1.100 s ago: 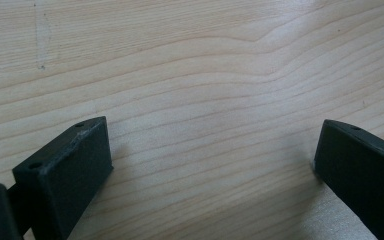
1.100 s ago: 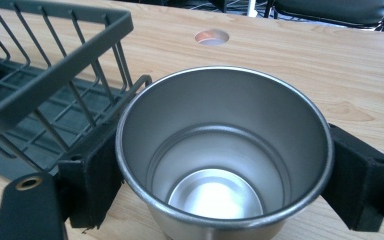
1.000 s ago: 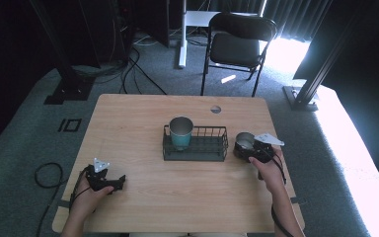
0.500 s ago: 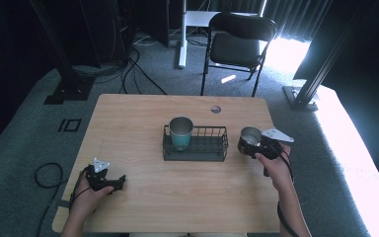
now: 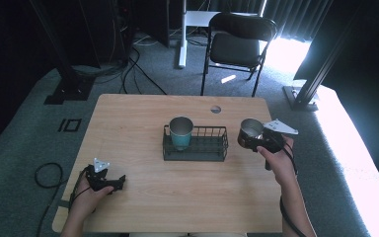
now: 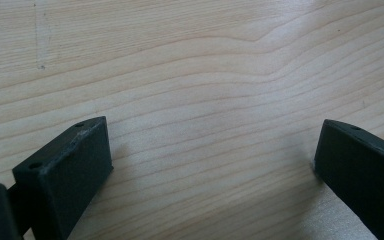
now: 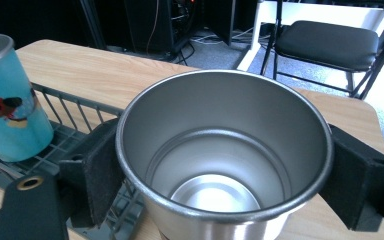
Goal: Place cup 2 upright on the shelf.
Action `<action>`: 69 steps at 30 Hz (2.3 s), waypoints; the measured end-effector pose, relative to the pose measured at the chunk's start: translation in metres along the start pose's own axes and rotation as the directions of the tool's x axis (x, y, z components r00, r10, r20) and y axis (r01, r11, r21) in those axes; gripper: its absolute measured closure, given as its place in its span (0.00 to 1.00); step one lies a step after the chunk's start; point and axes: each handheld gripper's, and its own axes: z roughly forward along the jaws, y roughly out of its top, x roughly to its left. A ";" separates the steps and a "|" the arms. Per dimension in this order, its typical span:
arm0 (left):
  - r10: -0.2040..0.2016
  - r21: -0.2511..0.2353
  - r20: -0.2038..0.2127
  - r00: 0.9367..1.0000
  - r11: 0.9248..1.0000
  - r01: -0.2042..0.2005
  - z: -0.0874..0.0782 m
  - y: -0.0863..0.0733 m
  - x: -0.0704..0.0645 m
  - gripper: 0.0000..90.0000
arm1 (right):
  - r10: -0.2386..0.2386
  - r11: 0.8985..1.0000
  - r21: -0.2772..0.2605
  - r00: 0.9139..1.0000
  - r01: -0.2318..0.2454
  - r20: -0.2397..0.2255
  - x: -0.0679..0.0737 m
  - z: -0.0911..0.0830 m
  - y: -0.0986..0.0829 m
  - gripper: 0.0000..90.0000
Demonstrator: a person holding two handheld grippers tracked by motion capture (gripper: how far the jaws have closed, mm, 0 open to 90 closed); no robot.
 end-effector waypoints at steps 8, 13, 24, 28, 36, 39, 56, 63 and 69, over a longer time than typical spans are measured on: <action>0.000 0.000 0.000 1.000 1.000 0.000 0.000 0.000 0.000 0.03 | -0.016 1.000 -0.026 1.000 0.015 -0.015 0.008 0.001 0.017 0.16; 0.002 0.001 0.000 1.000 1.000 -0.002 0.000 0.000 0.000 0.03 | -0.032 0.999 -0.031 0.999 0.031 -0.031 0.016 0.004 0.026 0.17; 0.000 0.000 -0.001 1.000 1.000 0.000 0.000 0.000 0.000 0.03 | -0.058 0.997 -0.058 0.994 0.053 -0.090 0.039 0.013 0.046 0.17; -0.001 0.000 0.000 1.000 1.000 0.001 0.000 0.000 0.000 0.03 | -0.070 0.996 -0.060 0.991 0.063 -0.115 0.050 0.019 0.050 0.17; 0.000 0.000 0.000 1.000 1.000 0.000 0.000 0.000 0.000 0.03 | -0.092 0.995 -0.049 0.982 0.085 -0.168 0.071 0.032 0.054 0.17; -0.001 -0.001 0.000 1.000 1.000 0.001 0.000 0.000 0.000 0.03 | -0.099 0.995 -0.045 0.979 0.093 -0.180 0.077 0.038 0.054 0.17; -0.001 0.000 0.000 1.000 1.000 0.001 0.000 0.000 0.000 0.03 | -0.106 0.994 0.003 0.975 0.109 -0.197 0.092 0.064 0.028 0.17; -0.001 0.000 0.000 1.000 1.000 0.001 0.000 0.000 0.000 0.03 | -0.101 0.994 0.030 0.975 0.109 -0.198 0.093 0.075 0.014 0.17; -0.001 0.000 0.000 1.000 1.000 0.001 0.000 0.000 0.000 0.03 | -0.092 0.994 0.046 0.976 0.103 -0.197 0.093 0.080 0.004 0.17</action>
